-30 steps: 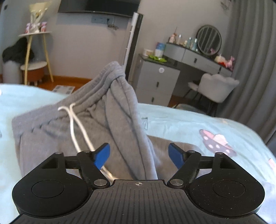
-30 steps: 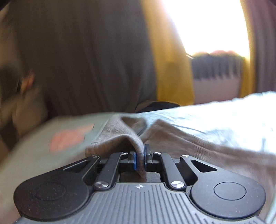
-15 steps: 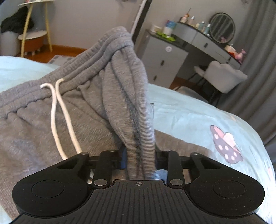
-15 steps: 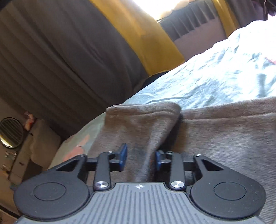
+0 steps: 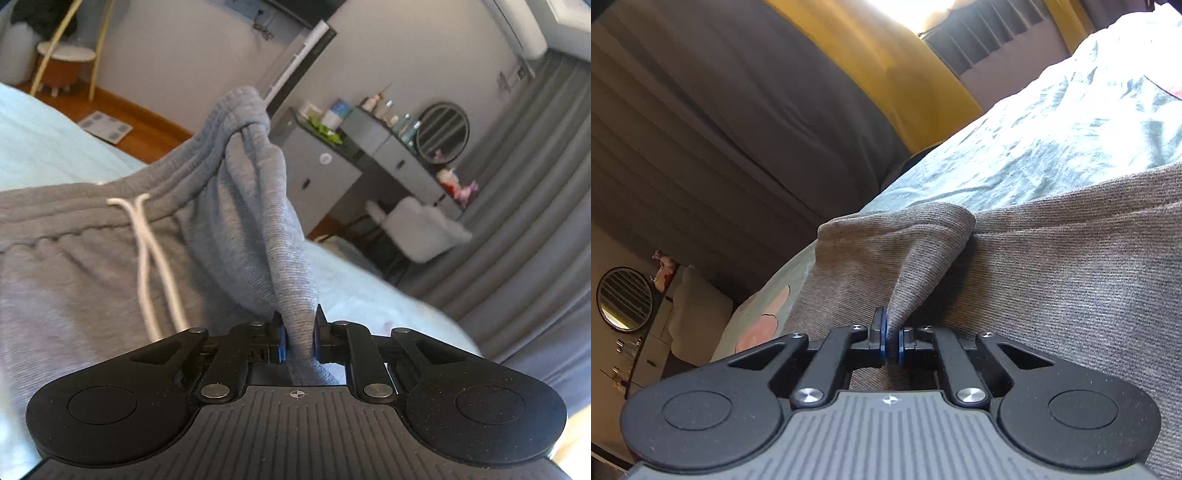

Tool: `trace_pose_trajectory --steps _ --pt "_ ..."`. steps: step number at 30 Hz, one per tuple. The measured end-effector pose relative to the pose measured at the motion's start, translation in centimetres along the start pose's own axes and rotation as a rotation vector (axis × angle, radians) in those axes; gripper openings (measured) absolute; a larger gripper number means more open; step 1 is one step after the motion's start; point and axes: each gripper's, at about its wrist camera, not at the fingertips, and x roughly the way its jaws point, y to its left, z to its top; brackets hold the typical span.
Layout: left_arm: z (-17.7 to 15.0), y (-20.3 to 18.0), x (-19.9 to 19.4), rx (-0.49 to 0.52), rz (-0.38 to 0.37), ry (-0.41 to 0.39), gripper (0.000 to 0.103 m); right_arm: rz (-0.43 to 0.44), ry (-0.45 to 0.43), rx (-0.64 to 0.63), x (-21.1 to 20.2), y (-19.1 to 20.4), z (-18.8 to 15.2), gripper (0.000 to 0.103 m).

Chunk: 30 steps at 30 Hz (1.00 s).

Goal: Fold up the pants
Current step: 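Carry the hem toward the waistband with the right tool while the left tool holds the waistband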

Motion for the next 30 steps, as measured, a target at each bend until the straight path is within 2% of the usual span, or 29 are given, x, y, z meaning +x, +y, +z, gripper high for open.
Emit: trace_pose_trajectory --steps 3,5,6,7,8,10,12,14,15,16,18,19,23,25,28,30 --pt "-1.4 0.7 -0.5 0.010 0.034 0.006 0.017 -0.006 -0.005 -0.017 -0.3 0.1 -0.2 0.006" --pt "-1.8 0.8 -0.3 0.022 0.082 -0.002 0.029 -0.001 -0.002 -0.012 -0.3 0.1 -0.2 0.007" --pt "-1.9 0.9 -0.1 0.025 0.117 -0.010 0.047 0.008 0.001 -0.002 -0.4 -0.1 -0.2 0.009" --pt "-1.9 0.7 0.0 0.023 0.129 -0.015 0.058 0.022 0.005 0.012 -0.4 -0.1 -0.1 0.014" --pt "-1.6 0.7 0.1 0.013 0.128 -0.026 0.061 0.040 0.009 0.028 -0.5 -0.2 -0.1 0.018" --pt "-1.0 0.4 0.3 -0.006 0.129 -0.048 0.078 0.055 0.017 0.034 -0.5 -0.1 0.0 0.023" --pt "-0.4 -0.1 1.2 -0.001 0.166 -0.047 0.082 0.052 0.013 0.020 -0.5 0.1 0.0 0.023" --pt "0.0 -0.4 2.4 0.012 0.199 -0.013 0.076 0.044 0.006 0.009 -0.4 0.3 -0.3 0.023" --pt "0.1 -0.4 3.0 0.018 0.208 0.004 0.067 0.042 0.002 0.006 -0.4 0.4 -0.3 0.022" --pt "0.1 -0.5 3.5 0.022 0.229 0.022 0.051 0.038 -0.002 -0.002 -0.3 0.6 -0.4 0.019" --pt "0.3 -0.2 4.2 0.012 0.239 0.058 0.036 0.007 -0.008 -0.028 -0.3 0.9 -0.5 0.010" --pt "0.4 -0.1 4.2 0.005 0.221 0.065 0.020 -0.007 -0.009 -0.040 -0.3 1.0 -0.6 0.006" --pt "1.5 -0.7 2.7 0.045 0.165 0.076 0.015 -0.035 0.009 -0.070 -1.2 2.0 -0.3 0.005" --pt "2.6 -0.6 1.0 0.029 0.117 0.063 0.013 0.013 0.003 -0.056 -2.7 2.7 0.6 0.005" --pt "4.0 0.3 -1.5 -0.044 0.031 0.054 0.013 0.083 0.006 -0.114 -5.3 4.0 2.4 0.004" --pt "4.2 1.0 -3.1 -0.074 0.004 0.048 0.013 0.109 0.000 -0.148 -7.3 4.4 3.6 0.004"
